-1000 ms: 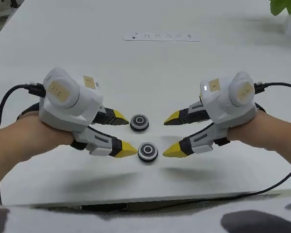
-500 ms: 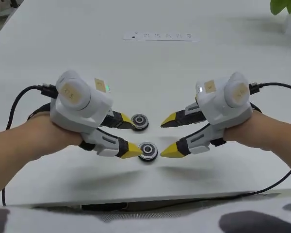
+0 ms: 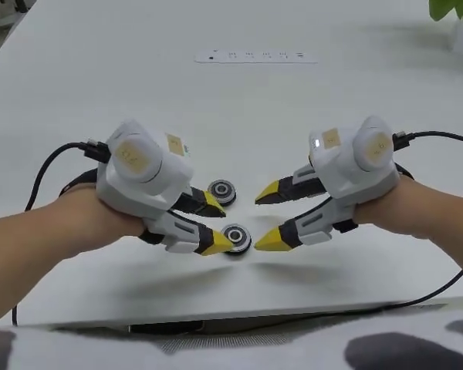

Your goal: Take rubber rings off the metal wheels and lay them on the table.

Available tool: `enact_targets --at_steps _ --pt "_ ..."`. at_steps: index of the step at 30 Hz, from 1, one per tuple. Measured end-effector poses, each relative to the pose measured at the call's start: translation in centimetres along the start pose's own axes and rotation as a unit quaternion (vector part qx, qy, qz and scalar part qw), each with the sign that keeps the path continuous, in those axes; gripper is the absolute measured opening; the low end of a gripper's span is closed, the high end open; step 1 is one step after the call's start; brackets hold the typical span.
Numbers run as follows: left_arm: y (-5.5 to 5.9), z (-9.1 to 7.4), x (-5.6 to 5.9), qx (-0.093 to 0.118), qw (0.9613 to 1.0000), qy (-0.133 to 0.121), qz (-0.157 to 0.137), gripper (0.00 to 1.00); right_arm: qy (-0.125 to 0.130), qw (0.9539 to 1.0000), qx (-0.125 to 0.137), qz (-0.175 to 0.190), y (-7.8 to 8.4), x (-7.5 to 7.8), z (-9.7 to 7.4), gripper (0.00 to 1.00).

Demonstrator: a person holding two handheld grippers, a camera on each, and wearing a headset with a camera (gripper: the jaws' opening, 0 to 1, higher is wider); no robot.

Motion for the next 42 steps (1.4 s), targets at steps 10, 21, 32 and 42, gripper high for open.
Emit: enact_targets --at_steps 10,21,32,42 --pt "0.1 0.6 0.3 -0.003 1.0000 0.002 -0.002 0.22 -0.001 1.0000 -0.002 0.006 0.5 0.1 0.1 0.41" --pt "0.3 1.0 0.4 -0.006 0.9997 -0.007 0.023 0.15 0.000 0.9999 0.003 0.015 0.7 0.0 0.2 0.41" --pt "0.3 1.3 0.4 0.002 0.9995 -0.017 0.026 0.14 -0.007 0.9991 0.028 0.031 0.4 0.0 0.6 0.40" --pt "0.4 1.4 0.5 0.005 0.9992 -0.025 0.032 0.14 -0.012 0.9980 0.038 0.050 0.9 0.1 1.2 0.36"
Point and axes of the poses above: the centre of the closed fingertips' face, and the gripper's own axes: z roughly forward along the fingers, x roughly to its right, y roughly out of its underside, the point moved 9 cm from there along -z, roughly backward along the fingers, and after that the axes turned 9 degrees about -y, right-handed, at the moved point
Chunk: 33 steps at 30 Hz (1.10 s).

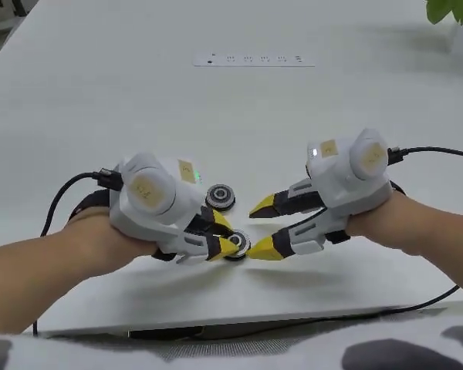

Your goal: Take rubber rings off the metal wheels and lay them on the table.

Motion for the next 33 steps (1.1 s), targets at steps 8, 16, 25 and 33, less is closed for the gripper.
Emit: enact_targets --at_steps 8,16,25,33 --pt "0.1 0.0 0.0 0.003 1.0000 -0.003 -0.008 0.14 -0.008 0.9999 -0.007 -0.006 0.1 -0.3 0.8 0.33" --pt "0.0 0.0 0.2 0.000 1.0000 -0.006 0.001 0.14 -0.005 1.0000 0.003 0.001 0.1 -0.2 1.1 0.30" --pt "0.1 0.0 0.2 0.003 1.0000 -0.007 -0.003 0.14 -0.008 0.9998 -0.010 -0.012 0.2 -0.4 1.6 0.27" --pt "0.1 0.0 0.3 0.004 0.9999 -0.009 -0.005 0.14 -0.008 0.9997 -0.012 -0.022 0.1 -0.5 1.7 0.24"
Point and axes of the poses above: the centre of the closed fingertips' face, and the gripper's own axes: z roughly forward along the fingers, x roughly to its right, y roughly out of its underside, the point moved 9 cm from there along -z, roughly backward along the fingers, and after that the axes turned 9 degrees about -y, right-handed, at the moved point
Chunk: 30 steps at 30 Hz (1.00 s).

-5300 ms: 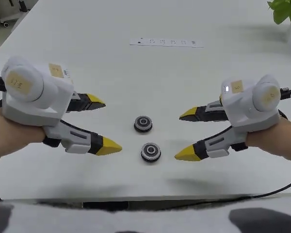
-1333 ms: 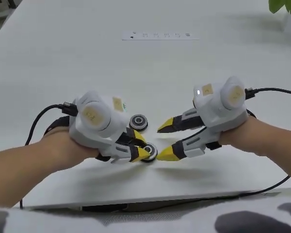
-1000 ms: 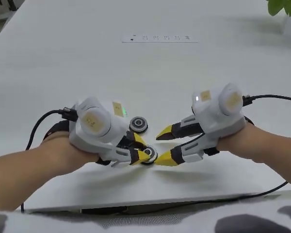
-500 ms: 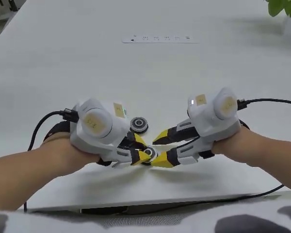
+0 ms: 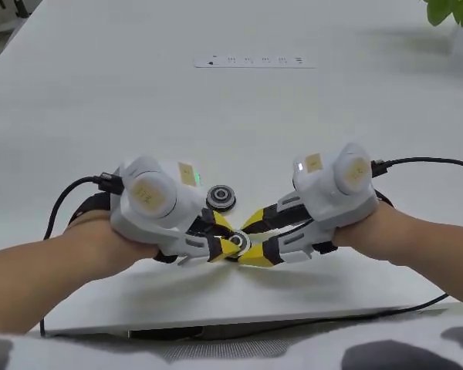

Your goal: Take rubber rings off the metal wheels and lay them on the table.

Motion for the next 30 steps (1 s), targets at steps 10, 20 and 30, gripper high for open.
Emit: enact_targets --at_steps 10,20,30 --pt "0.02 -0.04 0.08 0.003 1.0000 0.000 -0.001 0.14 0.000 0.9998 -0.012 -0.017 -0.03 -0.11 -0.09 0.23" --pt "0.01 -0.07 0.15 0.004 1.0000 -0.001 0.000 0.14 -0.002 0.9998 -0.013 -0.013 0.11 -0.07 -0.33 0.21" --pt "0.01 -0.06 0.18 0.006 1.0000 -0.001 0.000 0.14 -0.006 1.0000 -0.004 0.005 0.40 0.10 -0.59 0.20"
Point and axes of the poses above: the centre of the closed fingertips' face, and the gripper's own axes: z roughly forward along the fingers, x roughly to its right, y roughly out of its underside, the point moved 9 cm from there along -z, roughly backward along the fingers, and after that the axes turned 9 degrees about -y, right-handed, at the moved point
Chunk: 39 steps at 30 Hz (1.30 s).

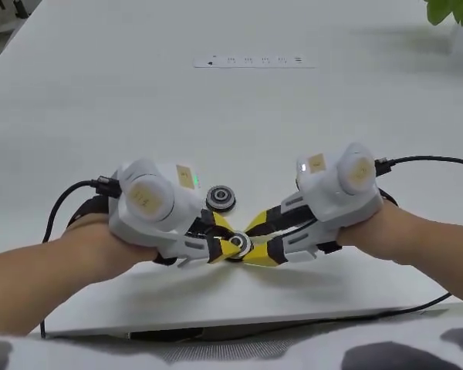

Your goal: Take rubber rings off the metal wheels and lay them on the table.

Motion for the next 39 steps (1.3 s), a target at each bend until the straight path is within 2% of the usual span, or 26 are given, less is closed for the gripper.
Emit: enact_targets --at_steps 11,30,33,39 --pt "0.04 0.01 -0.03 0.000 1.0000 -0.001 -0.001 0.14 -0.005 0.9996 0.013 0.024 0.37 0.02 -0.25 0.16" --pt "0.08 0.02 0.00 0.000 1.0000 -0.004 -0.001 0.14 -0.010 0.9988 0.020 0.044 0.59 -0.05 -0.41 0.10" --pt "0.09 0.01 0.01 0.000 1.0000 -0.004 -0.001 0.14 -0.005 0.9990 0.013 0.042 0.68 0.08 -0.52 0.04" --pt "0.11 0.02 0.01 0.000 1.0000 -0.004 -0.001 0.14 -0.007 0.9986 0.016 0.051 0.70 0.06 -0.49 0.02"
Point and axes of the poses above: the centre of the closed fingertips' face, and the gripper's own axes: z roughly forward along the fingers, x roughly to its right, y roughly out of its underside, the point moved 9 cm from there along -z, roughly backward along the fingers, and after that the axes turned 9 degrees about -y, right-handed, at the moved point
